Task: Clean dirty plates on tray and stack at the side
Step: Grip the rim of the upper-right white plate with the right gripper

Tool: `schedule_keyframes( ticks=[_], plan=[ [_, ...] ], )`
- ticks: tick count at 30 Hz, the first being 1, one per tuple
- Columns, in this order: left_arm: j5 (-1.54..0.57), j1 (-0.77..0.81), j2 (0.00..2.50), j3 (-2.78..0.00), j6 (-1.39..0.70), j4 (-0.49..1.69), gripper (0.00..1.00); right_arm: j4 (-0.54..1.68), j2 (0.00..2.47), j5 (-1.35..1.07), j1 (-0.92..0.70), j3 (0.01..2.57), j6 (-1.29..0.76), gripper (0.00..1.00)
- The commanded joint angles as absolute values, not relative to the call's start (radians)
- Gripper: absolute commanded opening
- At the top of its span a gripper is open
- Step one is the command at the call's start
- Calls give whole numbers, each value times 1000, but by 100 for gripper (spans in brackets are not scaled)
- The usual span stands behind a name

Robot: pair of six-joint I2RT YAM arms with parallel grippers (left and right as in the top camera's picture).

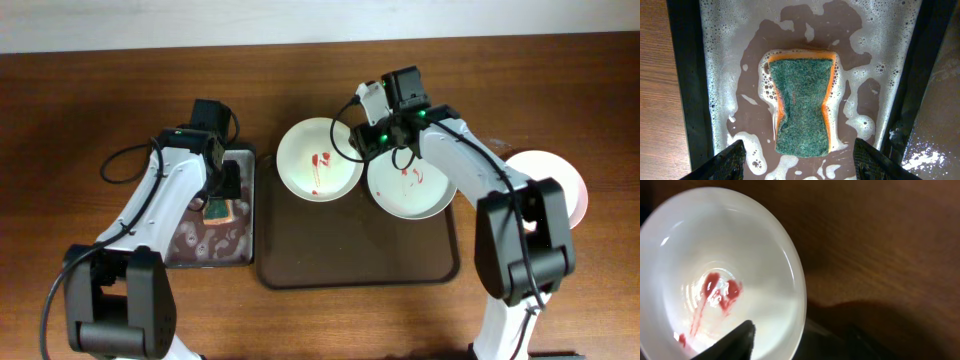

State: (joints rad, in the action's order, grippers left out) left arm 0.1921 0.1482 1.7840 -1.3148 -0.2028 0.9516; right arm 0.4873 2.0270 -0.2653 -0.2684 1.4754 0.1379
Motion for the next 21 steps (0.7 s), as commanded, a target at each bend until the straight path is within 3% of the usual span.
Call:
schedule_keyframes(
  ticks=[1,3,6,14,21],
  plan=[
    [202,141,1765,-1330,-212,956,67,480,2075,-253,-270,1487,75,51],
    [202,141,1765,-1330,-212,956,67,494,2085,-262,-270,1486,43,39],
    [202,141,1765,-1330,-212,956,67,533,2085,-261,-270,1484,43,31],
    [202,141,1765,-1330,-212,959,67,564,2085,-270,-281,1470,17,18],
    [202,141,1765,-1330,-212,960,67,565,2085,-294,-306,1470,-18,20]
  ],
)
